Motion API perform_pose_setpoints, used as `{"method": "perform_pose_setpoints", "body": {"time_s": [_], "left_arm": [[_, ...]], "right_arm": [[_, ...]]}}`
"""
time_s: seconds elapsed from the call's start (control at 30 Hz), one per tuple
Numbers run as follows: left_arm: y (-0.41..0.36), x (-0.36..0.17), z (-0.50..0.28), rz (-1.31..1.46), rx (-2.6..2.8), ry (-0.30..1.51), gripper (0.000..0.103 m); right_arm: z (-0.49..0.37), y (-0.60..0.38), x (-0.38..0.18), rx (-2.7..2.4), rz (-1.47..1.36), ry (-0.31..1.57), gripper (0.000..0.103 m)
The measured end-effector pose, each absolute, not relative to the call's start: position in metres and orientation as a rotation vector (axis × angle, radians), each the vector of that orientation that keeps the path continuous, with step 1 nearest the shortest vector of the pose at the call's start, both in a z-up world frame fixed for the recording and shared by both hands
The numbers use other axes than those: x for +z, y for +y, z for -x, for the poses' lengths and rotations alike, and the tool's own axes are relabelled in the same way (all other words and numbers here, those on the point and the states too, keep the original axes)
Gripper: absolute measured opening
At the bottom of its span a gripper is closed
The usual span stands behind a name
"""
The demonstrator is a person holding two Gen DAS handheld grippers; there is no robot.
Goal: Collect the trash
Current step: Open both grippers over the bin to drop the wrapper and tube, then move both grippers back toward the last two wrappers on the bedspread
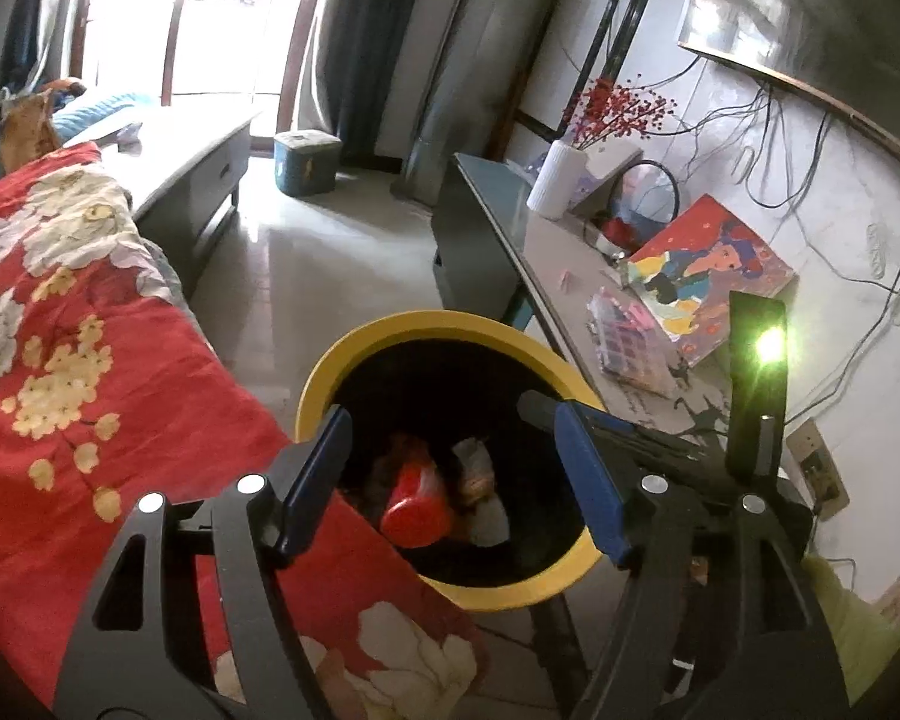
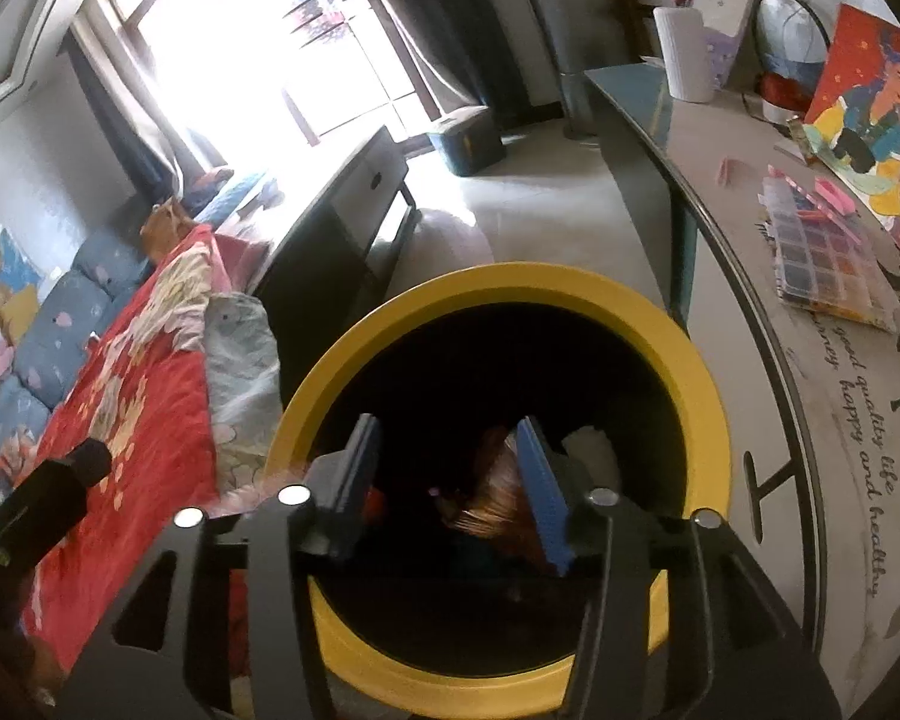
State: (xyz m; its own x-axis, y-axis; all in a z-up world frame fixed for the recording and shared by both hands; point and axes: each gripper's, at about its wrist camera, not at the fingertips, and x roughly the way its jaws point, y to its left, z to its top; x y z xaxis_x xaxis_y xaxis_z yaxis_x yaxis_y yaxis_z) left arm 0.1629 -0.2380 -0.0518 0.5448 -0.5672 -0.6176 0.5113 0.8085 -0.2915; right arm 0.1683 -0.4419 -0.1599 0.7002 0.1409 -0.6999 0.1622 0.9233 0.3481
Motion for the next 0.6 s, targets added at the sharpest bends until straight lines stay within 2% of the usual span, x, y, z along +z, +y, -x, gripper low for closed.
{"method": "perform_pose_setpoints", "body": {"time_s": [0.03, 0.1, 0.13, 0.23, 0.27, 0.6], "left_arm": [[-0.236, -0.052, -0.161, 0.078, -0.633, 0.756, 0.063], [-0.228, -0.051, -0.158, 0.087, -0.616, 0.745, 0.071], [-0.224, -0.051, -0.158, 0.096, -0.608, 0.742, 0.079], [-0.209, -0.048, -0.155, 0.115, -0.567, 0.729, 0.083], [-0.203, -0.048, -0.154, 0.120, -0.544, 0.725, 0.087], [-0.158, -0.033, -0.144, 0.142, -0.417, 0.662, 0.090]], "right_arm": [[-0.167, -0.443, -0.159, -0.021, -0.404, 0.795, 0.054], [-0.167, -0.443, -0.158, -0.033, -0.400, 0.784, 0.056], [-0.166, -0.442, -0.157, -0.032, -0.399, 0.780, 0.056], [-0.165, -0.436, -0.152, -0.028, -0.373, 0.753, 0.058], [-0.164, -0.432, -0.149, -0.021, -0.362, 0.739, 0.059], [-0.159, -0.394, -0.124, 0.057, -0.286, 0.671, 0.063]]}}
